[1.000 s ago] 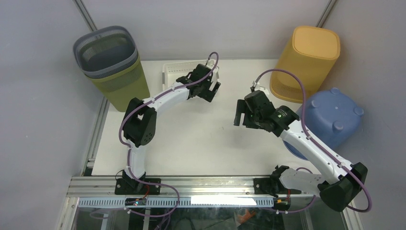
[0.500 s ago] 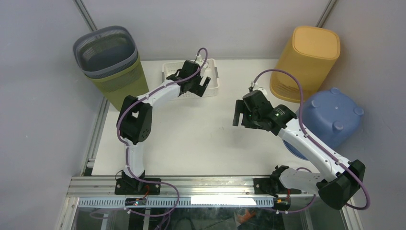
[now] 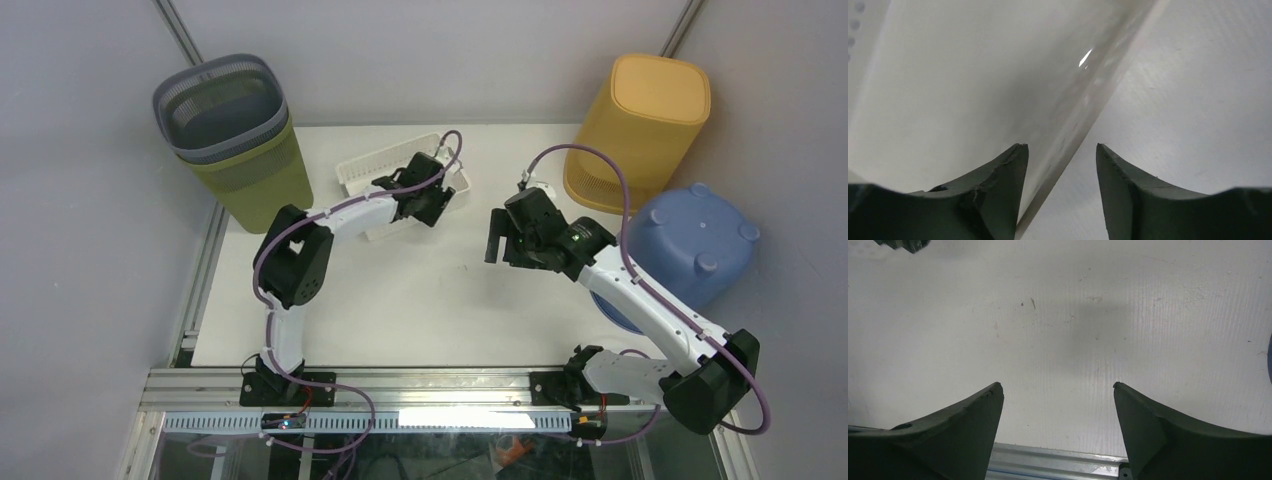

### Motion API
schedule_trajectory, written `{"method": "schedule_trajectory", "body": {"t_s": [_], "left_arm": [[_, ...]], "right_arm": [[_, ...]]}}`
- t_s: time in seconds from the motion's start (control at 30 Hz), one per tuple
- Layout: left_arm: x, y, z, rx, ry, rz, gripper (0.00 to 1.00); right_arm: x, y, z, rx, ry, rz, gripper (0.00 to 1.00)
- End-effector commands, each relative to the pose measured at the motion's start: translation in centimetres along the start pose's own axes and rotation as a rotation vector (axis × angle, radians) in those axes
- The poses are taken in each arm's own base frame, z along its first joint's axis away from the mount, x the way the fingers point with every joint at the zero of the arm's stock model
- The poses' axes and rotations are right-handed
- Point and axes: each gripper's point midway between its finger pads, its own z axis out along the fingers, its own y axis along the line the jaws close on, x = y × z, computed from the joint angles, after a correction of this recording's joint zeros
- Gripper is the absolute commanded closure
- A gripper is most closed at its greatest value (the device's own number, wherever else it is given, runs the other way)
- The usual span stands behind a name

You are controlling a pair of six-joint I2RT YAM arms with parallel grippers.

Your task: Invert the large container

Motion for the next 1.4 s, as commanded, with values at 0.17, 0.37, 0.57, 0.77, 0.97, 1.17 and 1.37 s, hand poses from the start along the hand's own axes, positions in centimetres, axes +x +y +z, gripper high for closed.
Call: {"method": "schedule_trajectory", "body": {"t_s": [0.17,0.37,0.57,0.77,0.97,1.17,1.37], "left_arm": [[-6.0,-5.5,-5.2,0.075,-0.147,-0.010,0.85],[-9.1,-7.9,-8.1,0.139,-0.137,-0.030,1.00],[-14.2,-11.3,-13.9,0.368,-0.199,-0.174,1.00],[-17.9,-16.5,-18.4,0.740,-0.140,-0.477,1.00],[-18.9,-20.8,-21.0,1.123,-0.068,-0.669,1.00],[-19.3,-18.7,-24.3,1.490,-0.145,-0.879,1.00],[-16.8,-15.6,-21.9,1.542,-0.149,-1.062,1.00]], "right_arm": [[-2.8,0.6,-1.8,-0.025,-0.111,0.034,0.15],[-3.9,0.1,-3.4,-0.027,-0.156,0.060,0.14],[-7.3,-2.7,-7.3,0.022,-0.267,0.109,0.12],[-10.9,-5.9,-13.5,0.133,-0.435,0.109,0.12],[-11.9,-8.8,-17.1,0.255,-0.516,0.096,0.12],[-11.2,-8.9,-17.1,0.237,-0.513,0.100,0.12],[-10.8,-8.6,-16.2,0.225,-0.490,0.093,0.12]]}}
